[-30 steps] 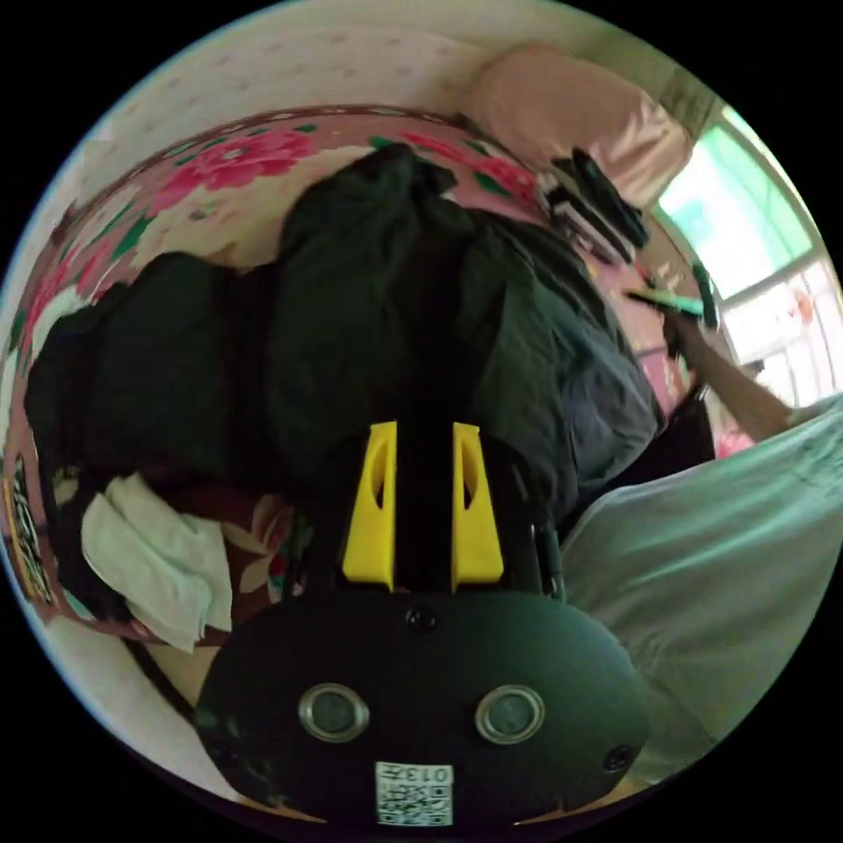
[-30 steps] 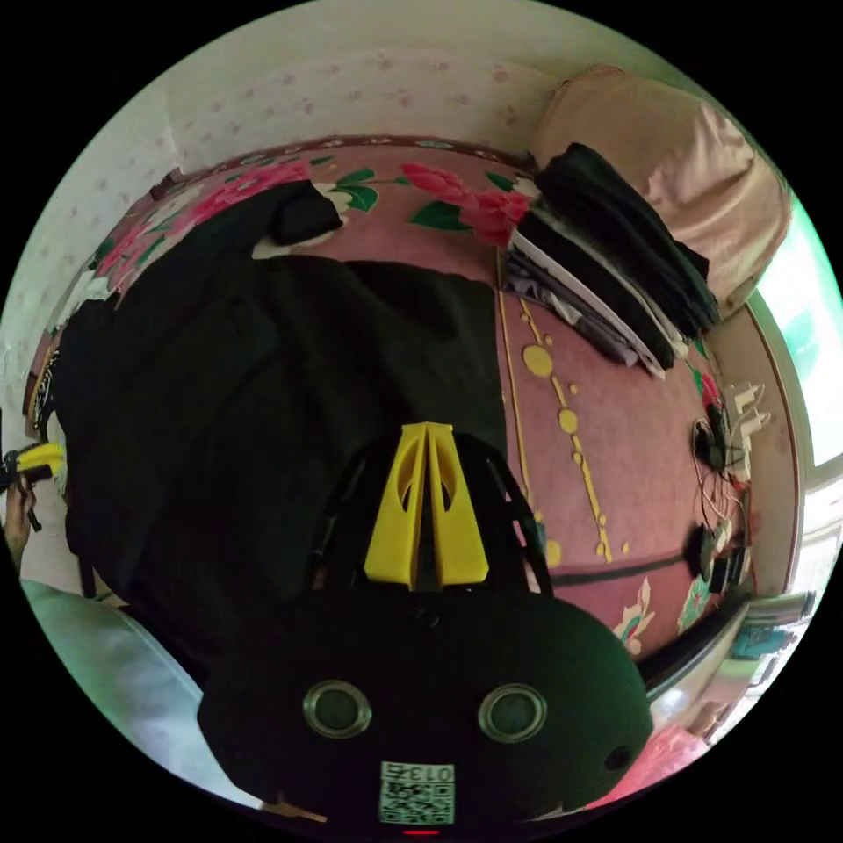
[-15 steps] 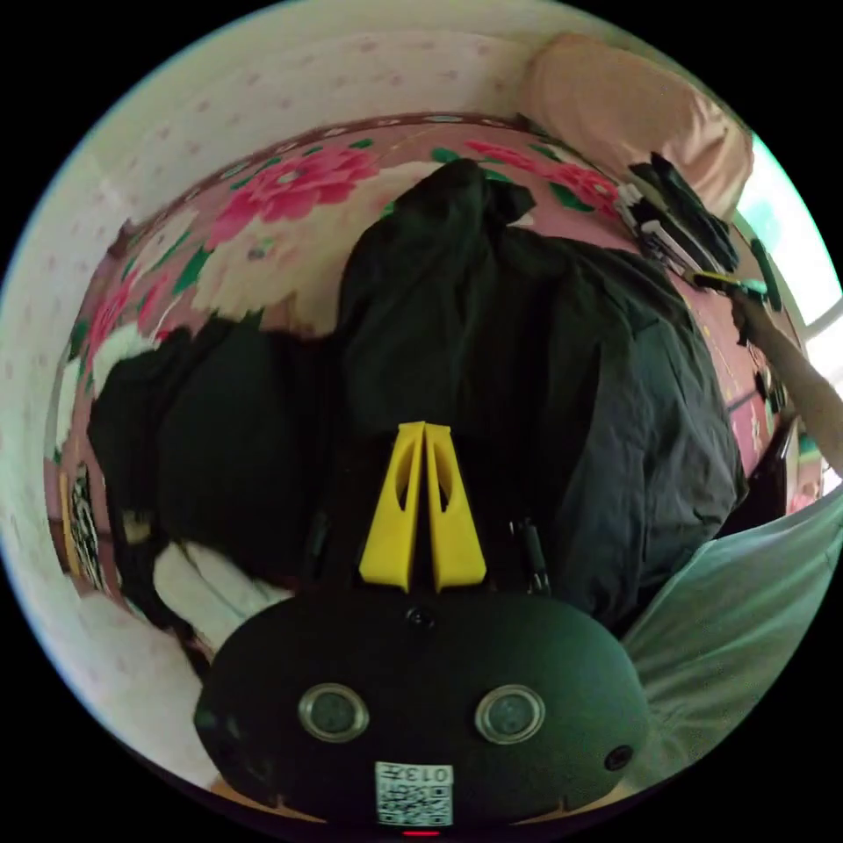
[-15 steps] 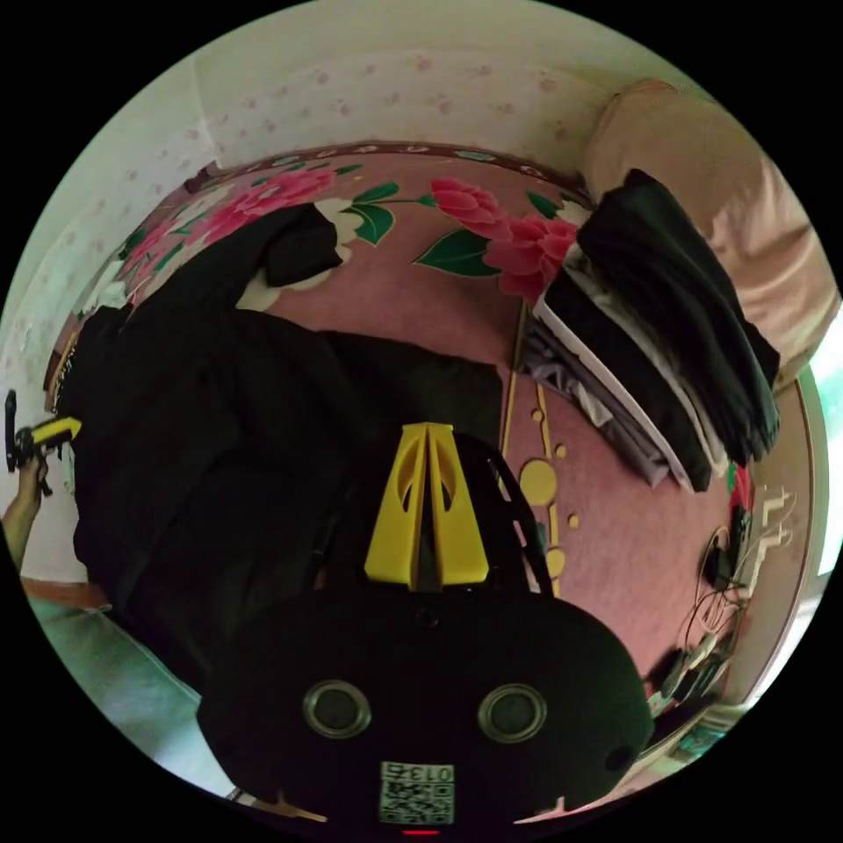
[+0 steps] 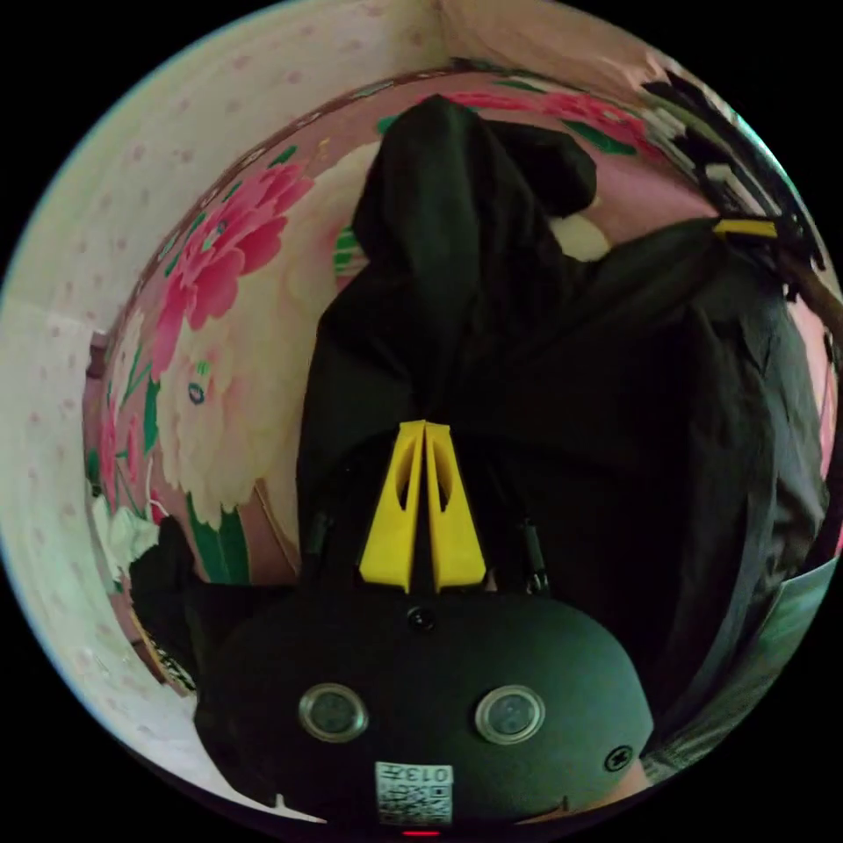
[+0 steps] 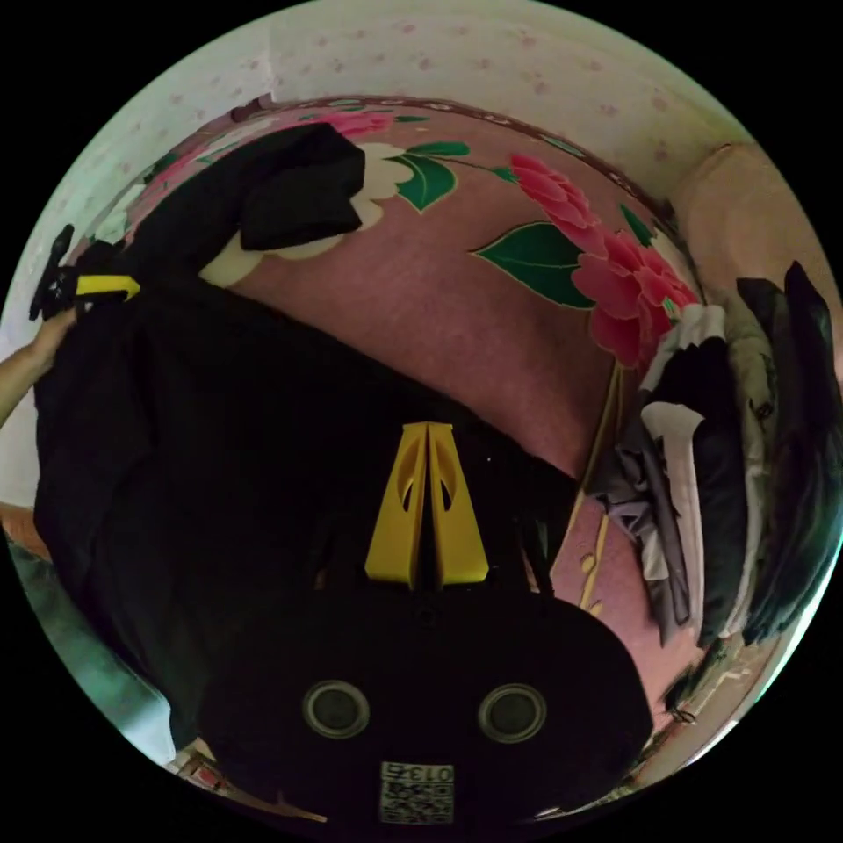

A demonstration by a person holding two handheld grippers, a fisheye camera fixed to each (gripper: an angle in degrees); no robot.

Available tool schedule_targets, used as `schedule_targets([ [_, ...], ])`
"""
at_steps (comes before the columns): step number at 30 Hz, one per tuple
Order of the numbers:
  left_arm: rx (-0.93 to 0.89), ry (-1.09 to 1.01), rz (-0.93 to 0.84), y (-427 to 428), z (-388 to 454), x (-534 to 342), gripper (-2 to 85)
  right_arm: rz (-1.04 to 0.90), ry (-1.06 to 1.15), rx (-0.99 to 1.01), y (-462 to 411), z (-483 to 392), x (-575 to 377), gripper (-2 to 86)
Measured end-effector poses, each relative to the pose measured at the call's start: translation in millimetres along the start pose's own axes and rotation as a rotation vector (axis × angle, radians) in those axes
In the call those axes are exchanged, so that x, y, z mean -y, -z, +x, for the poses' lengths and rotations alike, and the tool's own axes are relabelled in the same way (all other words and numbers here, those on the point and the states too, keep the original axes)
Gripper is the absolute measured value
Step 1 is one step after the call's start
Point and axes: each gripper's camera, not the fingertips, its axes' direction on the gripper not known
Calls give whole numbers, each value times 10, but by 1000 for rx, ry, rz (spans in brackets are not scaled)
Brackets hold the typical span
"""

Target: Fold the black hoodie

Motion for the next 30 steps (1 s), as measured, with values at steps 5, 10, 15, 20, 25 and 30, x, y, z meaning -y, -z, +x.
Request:
schedule_targets([
  [5,-34,-30,-6,143,37,95,-4,-25,-102,-120,-60,195,28,-3],
  [10,51,-163,190,384,349,91,-4,199,-203,14,387,277,-222,-2],
  [15,-42,-55,-6,-85,237,364,-4,7,-64,-51,-140,34,-210,-1],
  [20,-96,-140,102,322,277,171,-3,108,-162,-37,502,120,-323,-1],
  [25,-269,-217,26,503,440,-674,-3,34,-4,46,1013,-601,-1098,-1],
  [30,-323,-79,-32,655,629,-1933,3,-107,-58,102,1275,-1411,-2453,-2],
])
